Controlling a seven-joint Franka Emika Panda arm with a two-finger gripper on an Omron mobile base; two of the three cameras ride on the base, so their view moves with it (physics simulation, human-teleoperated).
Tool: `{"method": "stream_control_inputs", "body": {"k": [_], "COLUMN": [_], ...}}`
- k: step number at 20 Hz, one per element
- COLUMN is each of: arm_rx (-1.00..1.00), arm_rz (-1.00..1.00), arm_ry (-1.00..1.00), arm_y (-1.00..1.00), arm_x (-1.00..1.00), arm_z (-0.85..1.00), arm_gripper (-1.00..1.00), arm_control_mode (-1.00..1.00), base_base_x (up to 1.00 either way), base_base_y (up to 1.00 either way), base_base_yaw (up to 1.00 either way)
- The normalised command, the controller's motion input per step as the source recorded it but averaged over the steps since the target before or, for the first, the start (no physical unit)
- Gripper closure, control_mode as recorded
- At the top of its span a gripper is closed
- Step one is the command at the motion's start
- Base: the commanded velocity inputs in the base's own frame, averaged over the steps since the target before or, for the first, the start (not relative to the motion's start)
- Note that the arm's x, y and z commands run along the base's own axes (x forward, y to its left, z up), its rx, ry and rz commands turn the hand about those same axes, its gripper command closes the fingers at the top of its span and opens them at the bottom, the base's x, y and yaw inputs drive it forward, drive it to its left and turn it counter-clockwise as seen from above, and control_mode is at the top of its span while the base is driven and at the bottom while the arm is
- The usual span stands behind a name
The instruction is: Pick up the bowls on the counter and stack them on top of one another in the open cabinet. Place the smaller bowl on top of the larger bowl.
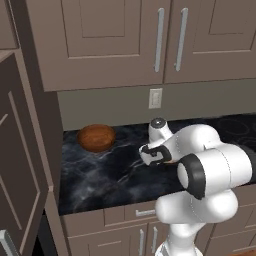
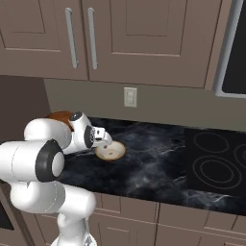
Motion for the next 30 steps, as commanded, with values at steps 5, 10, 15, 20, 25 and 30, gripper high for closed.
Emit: {"method": "stream_control_inputs", "body": {"k": [5,10,15,20,25,30], "arm_rx": [0.0,0.0,0.0,-0.01,0.0,0.0], "arm_rz": [0.0,0.0,0.0,0.0,0.0,0.0], "arm_ry": [0.0,0.0,0.0,0.0,0.0,0.0], "arm_y": [0.0,0.0,-0.01,0.0,-0.01,-0.09], "arm_x": [0.02,0.13,0.16,0.12,0.09,0.08], "arm_z": [-0.11,-0.21,-0.2,-0.17,-0.15,-0.12], "arm_gripper": [-1.0,-1.0,-1.0,-1.0,-1.0,-1.0], "arm_control_mode": [-1.0,-1.0,-1.0,-1.0,-1.0,-1.0], "base_base_x": [0.0,0.0,0.0,0.0,0.0,0.0], "base_base_y": [0.0,0.0,0.0,0.0,0.0,0.0], "base_base_yaw": [0.0,0.0,0.0,0.0,0.0,0.0]}}
